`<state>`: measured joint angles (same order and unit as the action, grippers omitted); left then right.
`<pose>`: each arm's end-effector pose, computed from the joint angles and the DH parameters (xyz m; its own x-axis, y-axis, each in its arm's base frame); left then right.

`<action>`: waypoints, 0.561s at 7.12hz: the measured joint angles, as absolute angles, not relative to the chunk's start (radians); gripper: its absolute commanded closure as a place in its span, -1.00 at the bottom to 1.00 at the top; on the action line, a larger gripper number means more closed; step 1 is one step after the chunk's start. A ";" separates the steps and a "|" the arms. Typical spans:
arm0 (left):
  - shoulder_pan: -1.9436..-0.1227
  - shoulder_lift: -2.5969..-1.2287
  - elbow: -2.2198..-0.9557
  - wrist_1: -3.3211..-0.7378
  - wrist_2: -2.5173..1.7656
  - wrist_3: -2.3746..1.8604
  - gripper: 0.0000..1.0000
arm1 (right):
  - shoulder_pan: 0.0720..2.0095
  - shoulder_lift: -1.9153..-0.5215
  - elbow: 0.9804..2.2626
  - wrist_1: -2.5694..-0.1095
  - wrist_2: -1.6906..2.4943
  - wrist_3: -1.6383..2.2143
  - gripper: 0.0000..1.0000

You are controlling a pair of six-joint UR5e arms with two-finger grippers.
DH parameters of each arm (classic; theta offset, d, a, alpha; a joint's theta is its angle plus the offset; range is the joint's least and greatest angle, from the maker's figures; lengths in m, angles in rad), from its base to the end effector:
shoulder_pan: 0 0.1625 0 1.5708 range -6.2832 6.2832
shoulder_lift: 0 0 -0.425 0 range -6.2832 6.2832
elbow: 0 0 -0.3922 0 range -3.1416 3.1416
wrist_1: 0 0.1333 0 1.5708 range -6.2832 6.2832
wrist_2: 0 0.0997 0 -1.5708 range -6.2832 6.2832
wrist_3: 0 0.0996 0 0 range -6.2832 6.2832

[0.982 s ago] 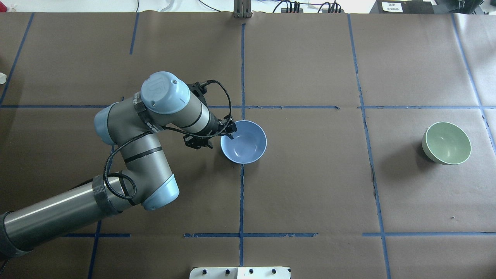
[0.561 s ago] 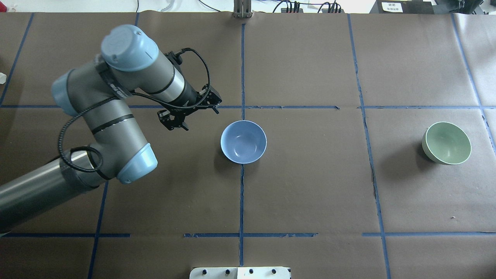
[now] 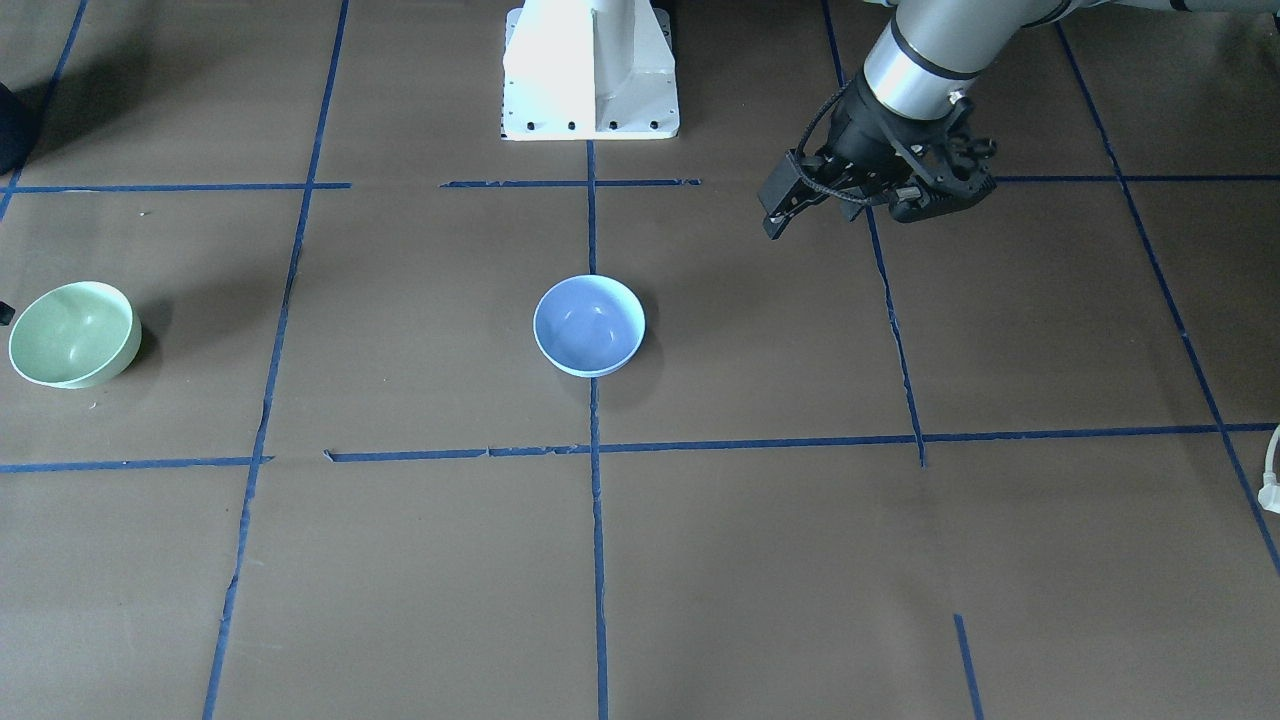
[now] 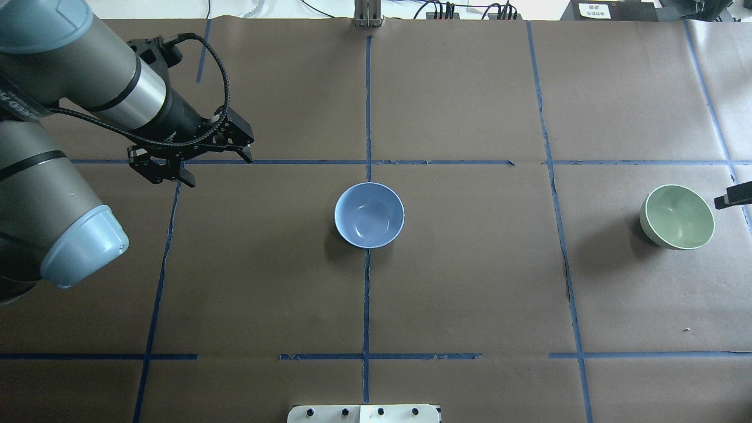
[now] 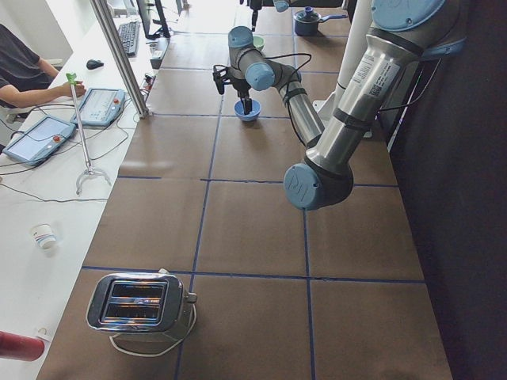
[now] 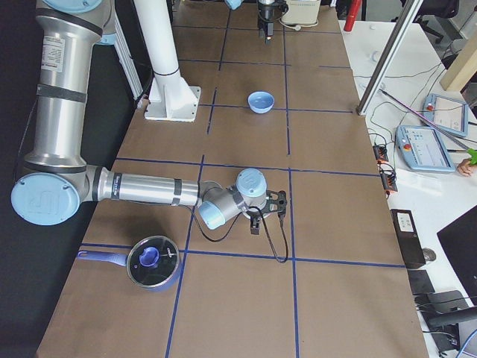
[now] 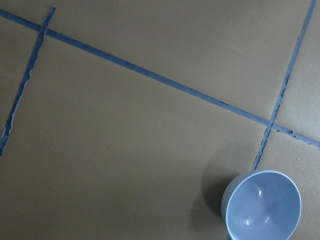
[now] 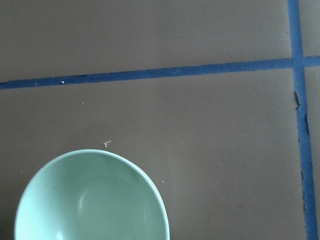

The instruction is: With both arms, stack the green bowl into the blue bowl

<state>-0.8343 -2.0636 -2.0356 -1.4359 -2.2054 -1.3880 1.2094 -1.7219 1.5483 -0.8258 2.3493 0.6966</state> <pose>0.3167 -0.4598 0.1977 0.5047 -0.3387 -0.7941 0.2166 0.9401 -0.2633 -0.0979 -0.4382 0.6561 0.5987 0.0393 0.8000 -0.1130 0.9929 0.0358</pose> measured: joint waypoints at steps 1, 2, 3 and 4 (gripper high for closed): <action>-0.835 -2.054 -2.045 -1.431 -2.205 -1.383 -1.00 | 1.183 -1.712 1.523 -0.801 2.342 0.719 -0.99; -0.836 -2.048 -2.048 -1.429 -2.205 -1.381 -1.00 | 1.160 -1.704 1.506 -0.793 2.339 0.729 -0.73; -0.836 -2.045 -2.048 -1.428 -2.204 -1.380 -1.00 | 1.144 -1.694 1.487 -0.792 2.338 0.733 0.08; -0.838 -2.043 -2.048 -1.428 -2.203 -1.380 -1.00 | 1.135 -1.681 1.467 -0.789 2.338 0.746 0.82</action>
<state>-0.8380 -2.0435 -2.0479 -1.4282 -2.2035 -1.3797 1.1345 -1.6805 1.4674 -0.7889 2.3379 0.7463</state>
